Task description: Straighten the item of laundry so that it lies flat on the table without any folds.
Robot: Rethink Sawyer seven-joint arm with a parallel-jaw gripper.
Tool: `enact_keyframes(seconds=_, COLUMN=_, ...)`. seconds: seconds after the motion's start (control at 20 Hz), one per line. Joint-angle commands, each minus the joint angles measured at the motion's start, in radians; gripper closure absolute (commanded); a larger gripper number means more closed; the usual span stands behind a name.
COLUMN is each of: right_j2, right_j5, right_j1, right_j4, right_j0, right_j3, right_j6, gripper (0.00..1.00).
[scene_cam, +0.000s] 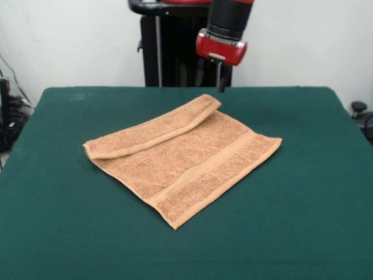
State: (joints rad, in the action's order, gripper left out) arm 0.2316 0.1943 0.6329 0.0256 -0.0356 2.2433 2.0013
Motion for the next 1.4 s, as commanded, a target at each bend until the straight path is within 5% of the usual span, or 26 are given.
enact_keyframes(seconds=0.05, right_j2=-0.048, right_j5=-0.108, right_j1=0.018, right_j4=-0.079, right_j0=0.053, right_j3=0.001, right_j6=0.055, gripper=0.00)
enact_keyframes(seconds=0.6, right_j2=-0.048, right_j5=-0.014, right_j1=-0.007, right_j4=-0.126, right_j0=0.049, right_j3=0.056, right_j6=0.136, gripper=0.00)
enact_keyframes(seconds=1.4, right_j2=-0.076, right_j5=-0.030, right_j1=-0.067, right_j4=-0.115, right_j0=0.063, right_j3=-0.006, right_j6=0.144, gripper=0.00)
